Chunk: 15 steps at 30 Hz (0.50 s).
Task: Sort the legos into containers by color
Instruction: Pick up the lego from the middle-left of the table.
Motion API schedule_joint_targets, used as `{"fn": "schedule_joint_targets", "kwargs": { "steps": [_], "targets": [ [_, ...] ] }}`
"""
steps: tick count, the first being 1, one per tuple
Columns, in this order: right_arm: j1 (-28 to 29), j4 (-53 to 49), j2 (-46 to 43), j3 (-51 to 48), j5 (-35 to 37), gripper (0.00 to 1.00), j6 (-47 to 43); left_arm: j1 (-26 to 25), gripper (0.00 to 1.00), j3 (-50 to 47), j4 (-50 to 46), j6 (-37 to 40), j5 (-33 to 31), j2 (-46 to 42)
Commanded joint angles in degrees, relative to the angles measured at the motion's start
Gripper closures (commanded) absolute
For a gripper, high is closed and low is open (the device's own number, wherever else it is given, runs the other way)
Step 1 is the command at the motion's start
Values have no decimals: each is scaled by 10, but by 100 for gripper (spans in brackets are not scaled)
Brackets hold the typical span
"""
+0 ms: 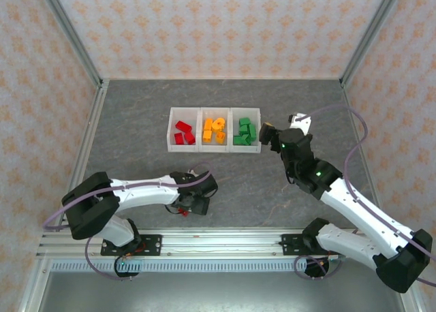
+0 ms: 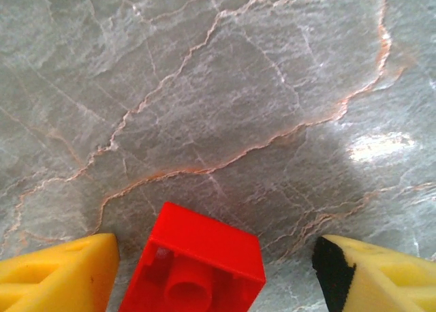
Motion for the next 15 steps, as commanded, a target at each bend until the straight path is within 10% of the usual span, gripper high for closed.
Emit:
{"fn": "schedule_joint_targets", "kwargs": {
  "steps": [1,15],
  "targets": [
    [-3,-2,-2,-9,13,0,11,-7,27,-27,-17,-20,7,-5],
    [-3,-2,-2,-11,12,0,16,-7,43,-70,12,-74,23,-64]
  ]
}}
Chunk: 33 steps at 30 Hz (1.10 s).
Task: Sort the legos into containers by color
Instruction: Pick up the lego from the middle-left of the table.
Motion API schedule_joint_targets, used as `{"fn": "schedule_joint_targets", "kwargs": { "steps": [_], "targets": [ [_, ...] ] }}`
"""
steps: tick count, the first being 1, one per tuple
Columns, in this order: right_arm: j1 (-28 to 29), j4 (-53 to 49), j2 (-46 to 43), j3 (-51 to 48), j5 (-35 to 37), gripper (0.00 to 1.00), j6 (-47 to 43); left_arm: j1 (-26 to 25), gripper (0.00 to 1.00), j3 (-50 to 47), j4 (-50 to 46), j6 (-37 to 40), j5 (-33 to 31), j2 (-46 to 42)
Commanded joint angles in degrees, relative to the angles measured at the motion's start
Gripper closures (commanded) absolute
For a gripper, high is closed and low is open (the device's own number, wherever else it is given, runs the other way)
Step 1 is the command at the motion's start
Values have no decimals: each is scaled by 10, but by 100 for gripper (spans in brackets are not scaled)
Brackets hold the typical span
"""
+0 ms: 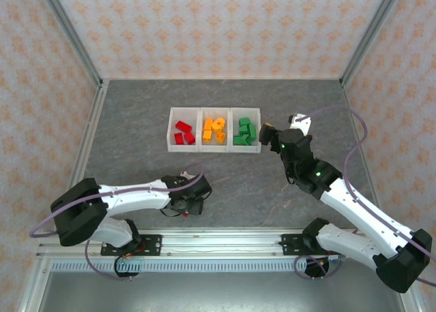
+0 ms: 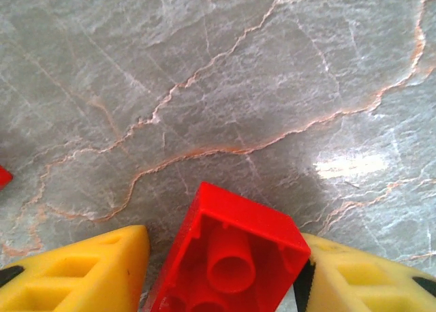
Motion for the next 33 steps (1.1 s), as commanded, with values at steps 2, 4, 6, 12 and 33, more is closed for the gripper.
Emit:
{"fn": "schedule_joint_targets", "kwargs": {
  "steps": [2,4,6,12,33],
  "targets": [
    [-3,-2,-1,-10,11,0,12,-7,45,-20,-12,-26,25,-3],
    [-3,-3,-1,-10,10,0,13,-7,47,-21,-7,-29,25,-4],
    [-3,-4,-1,-9,11,0,14,-7,52,-22,-3,-30,26,-5],
    [-3,-29,-7,5,13,0,23,-7,66,-15,5,-32,21,3],
    [-3,-59,-56,-12,40,0,25,167,84,224,-76,63,-141,-6]
  ]
}}
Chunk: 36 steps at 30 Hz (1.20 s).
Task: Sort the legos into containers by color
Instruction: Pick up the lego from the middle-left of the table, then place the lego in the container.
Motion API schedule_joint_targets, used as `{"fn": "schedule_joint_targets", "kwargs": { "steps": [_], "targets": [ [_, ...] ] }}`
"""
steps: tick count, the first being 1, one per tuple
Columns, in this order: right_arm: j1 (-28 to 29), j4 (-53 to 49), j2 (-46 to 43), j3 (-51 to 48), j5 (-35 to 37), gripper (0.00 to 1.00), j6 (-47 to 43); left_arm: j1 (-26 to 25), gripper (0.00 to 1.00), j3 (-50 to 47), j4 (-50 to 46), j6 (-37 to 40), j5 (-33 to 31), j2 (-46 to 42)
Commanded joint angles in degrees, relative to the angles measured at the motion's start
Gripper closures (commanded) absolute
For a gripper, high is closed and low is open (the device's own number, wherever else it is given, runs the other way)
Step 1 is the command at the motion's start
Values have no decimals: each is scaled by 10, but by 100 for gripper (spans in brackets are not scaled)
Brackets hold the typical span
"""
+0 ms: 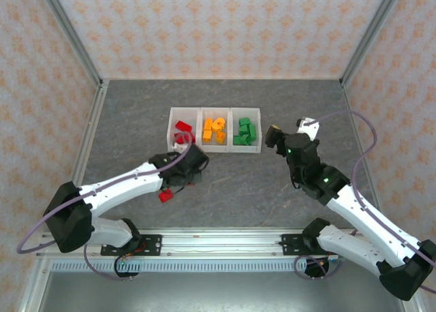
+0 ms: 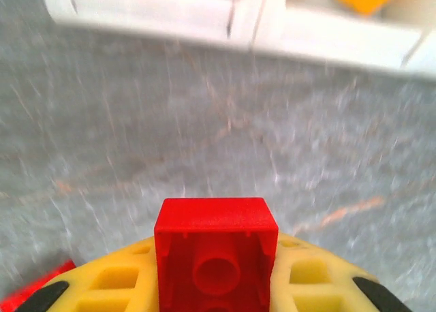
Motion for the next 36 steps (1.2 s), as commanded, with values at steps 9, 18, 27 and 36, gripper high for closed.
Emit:
{"fn": "schedule_joint_targets", "kwargs": {
  "steps": [9,18,27,36],
  "targets": [
    [-3,-35,-43,-27,24,0,18,119,84,215,-56,162,-76,182],
    [-3,-53,-65,-44,41,0,-8,197,79,288,19,185,-28,309],
    [-3,-43,-64,-59,17,0,6,223,78,374,46,184,21,410],
    [-3,-55,-65,-63,13,0,15,232,36,401,58,181,44,426]
  ]
}}
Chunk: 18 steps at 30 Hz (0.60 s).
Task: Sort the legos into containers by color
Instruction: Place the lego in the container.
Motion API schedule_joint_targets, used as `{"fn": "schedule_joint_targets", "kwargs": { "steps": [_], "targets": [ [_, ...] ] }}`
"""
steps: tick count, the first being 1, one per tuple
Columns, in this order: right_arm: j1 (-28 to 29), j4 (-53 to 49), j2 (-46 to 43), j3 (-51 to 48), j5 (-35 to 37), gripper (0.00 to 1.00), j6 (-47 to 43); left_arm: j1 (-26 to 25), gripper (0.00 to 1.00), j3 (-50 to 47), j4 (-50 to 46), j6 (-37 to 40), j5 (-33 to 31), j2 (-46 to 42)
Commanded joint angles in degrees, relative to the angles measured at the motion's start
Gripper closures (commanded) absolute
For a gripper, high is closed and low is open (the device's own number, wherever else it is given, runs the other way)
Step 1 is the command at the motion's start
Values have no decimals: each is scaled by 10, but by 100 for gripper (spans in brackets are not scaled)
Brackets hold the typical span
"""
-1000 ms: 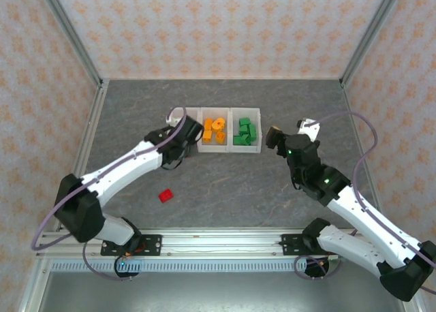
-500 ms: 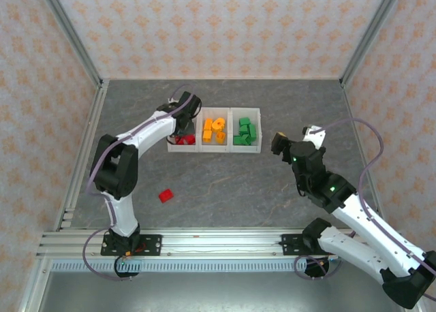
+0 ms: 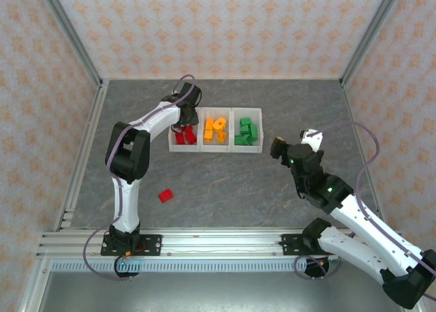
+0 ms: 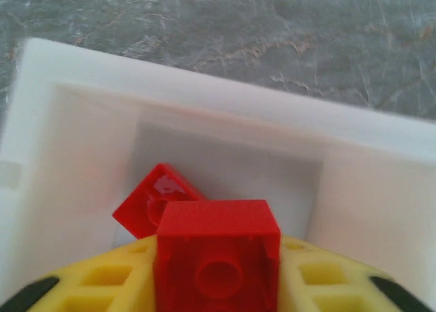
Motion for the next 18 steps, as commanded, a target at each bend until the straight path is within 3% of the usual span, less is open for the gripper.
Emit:
{"fn": "schedule_joint_targets", "kwargs": {
  "steps": [1,3,8,18],
  "targets": [
    [-3,-12,-7,-5,2,0,9,2,32,0,21,0,12,-18],
    [-3,-10,-6,-6,2,0,10,2,23,-12,25,6,12,-34],
    [-3,0,-2,-8,-9,0,12,2,14,-48,18,21,8,-78],
    [-3,33,23,-15,-40,0,16,-7,12,-279,56,-5,14,-312]
  ]
}}
